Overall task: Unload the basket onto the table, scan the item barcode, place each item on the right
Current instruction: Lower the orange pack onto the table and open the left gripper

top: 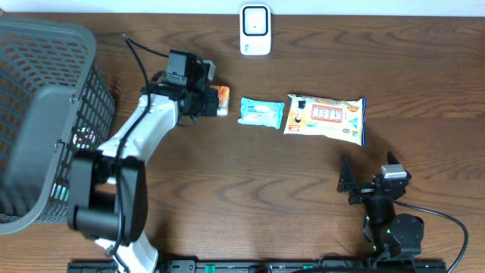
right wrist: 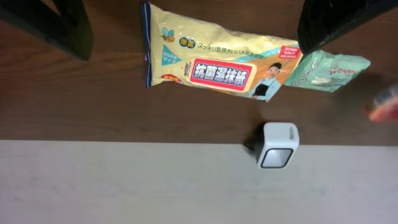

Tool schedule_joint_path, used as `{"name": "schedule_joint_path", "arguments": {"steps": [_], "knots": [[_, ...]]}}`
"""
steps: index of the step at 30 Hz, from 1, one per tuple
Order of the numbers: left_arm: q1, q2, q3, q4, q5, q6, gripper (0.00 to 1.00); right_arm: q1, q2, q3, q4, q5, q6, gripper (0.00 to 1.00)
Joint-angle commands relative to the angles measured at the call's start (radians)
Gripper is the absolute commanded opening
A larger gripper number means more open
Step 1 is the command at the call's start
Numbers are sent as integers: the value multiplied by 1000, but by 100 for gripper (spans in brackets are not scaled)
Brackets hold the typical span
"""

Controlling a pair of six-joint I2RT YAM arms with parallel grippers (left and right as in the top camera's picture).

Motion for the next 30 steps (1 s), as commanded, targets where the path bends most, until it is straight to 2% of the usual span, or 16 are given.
{"name": "schedule_joint_path", "arguments": {"steps": [1, 3, 5, 8, 12, 18, 26, 30], "knots": [[-2, 30, 6, 3, -51, 24, 8, -3, -2, -1, -3, 0, 10, 99], [-2, 34, 6, 14, -52, 23, 9, -3, -2, -1, -3, 0, 10, 99], [-1, 34, 6, 40, -52, 23, 24, -3, -2, -1, -3, 0, 10, 99], [-2, 34, 6, 85, -51, 23, 26, -3, -2, -1, -3, 0, 10, 99], [-1, 34, 6, 122, -51, 11, 33, -3, -2, -1, -3, 0, 10, 99], [2, 4, 12, 132, -52, 11, 34, -3, -2, -1, -3, 0, 10, 99], [53, -250, 20, 135, -66, 8, 39, -3, -2, -1, -3, 0, 10, 99], [127, -443, 20, 137, -173, 8, 44, -3, -2, -1, -3, 0, 10, 99]]}}
